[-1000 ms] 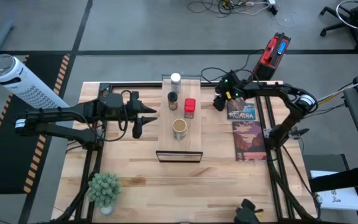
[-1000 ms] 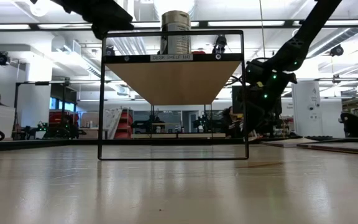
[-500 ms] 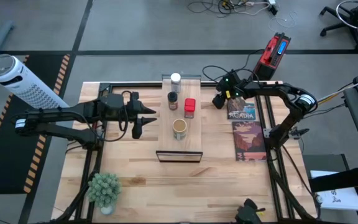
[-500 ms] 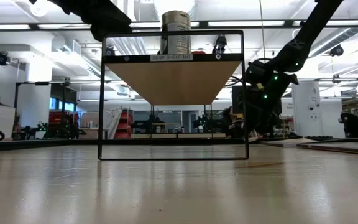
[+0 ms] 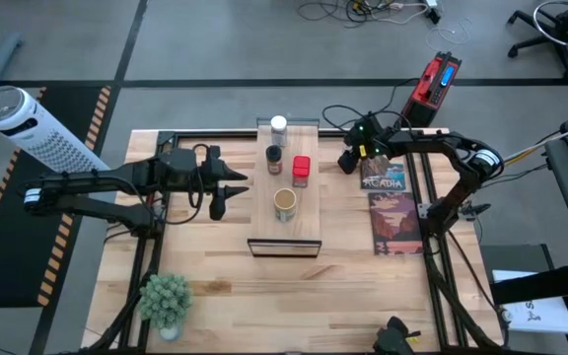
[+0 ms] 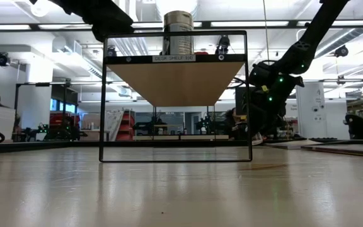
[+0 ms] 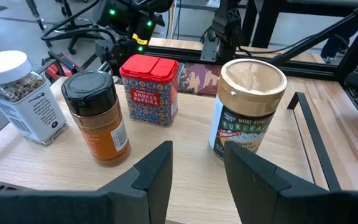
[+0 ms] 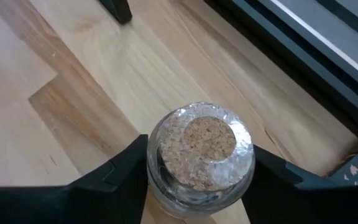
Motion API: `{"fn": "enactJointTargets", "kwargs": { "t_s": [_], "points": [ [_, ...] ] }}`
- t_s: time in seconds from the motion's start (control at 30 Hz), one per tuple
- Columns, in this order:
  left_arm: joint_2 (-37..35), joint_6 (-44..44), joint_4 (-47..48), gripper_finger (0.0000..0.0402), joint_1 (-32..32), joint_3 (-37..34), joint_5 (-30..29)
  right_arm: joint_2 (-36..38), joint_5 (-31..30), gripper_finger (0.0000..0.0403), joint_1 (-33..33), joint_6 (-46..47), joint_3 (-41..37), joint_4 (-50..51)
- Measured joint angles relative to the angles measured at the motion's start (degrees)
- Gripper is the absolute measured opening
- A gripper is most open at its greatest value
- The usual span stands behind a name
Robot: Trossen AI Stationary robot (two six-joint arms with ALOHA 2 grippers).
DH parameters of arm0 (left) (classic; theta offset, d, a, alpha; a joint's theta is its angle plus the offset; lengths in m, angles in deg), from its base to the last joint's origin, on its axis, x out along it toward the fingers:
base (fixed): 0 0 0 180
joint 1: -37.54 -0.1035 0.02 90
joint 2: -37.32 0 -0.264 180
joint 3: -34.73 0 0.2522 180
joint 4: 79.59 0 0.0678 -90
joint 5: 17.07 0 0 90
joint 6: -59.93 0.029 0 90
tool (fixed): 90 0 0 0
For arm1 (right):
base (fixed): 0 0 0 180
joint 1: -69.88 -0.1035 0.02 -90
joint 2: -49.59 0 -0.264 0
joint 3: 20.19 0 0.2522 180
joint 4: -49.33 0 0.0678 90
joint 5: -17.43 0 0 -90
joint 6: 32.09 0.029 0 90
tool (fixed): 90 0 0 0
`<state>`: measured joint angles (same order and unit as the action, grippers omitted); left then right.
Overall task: Shelf spices
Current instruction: Remove the transparent seasoning bottle from the shelf
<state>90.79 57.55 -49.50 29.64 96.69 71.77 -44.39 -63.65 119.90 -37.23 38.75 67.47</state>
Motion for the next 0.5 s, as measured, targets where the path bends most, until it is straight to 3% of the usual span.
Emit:
{"fn": "enactJointTargets", "kwargs": {
  "t_s": [0.5],
  "points": [
    [0.0,0.0,0.0,0.0133,0.0,0.0,-1.4,0.7,1.5,0.0199,-0.4,-2.7,-0.5,0.0]
  ]
}}
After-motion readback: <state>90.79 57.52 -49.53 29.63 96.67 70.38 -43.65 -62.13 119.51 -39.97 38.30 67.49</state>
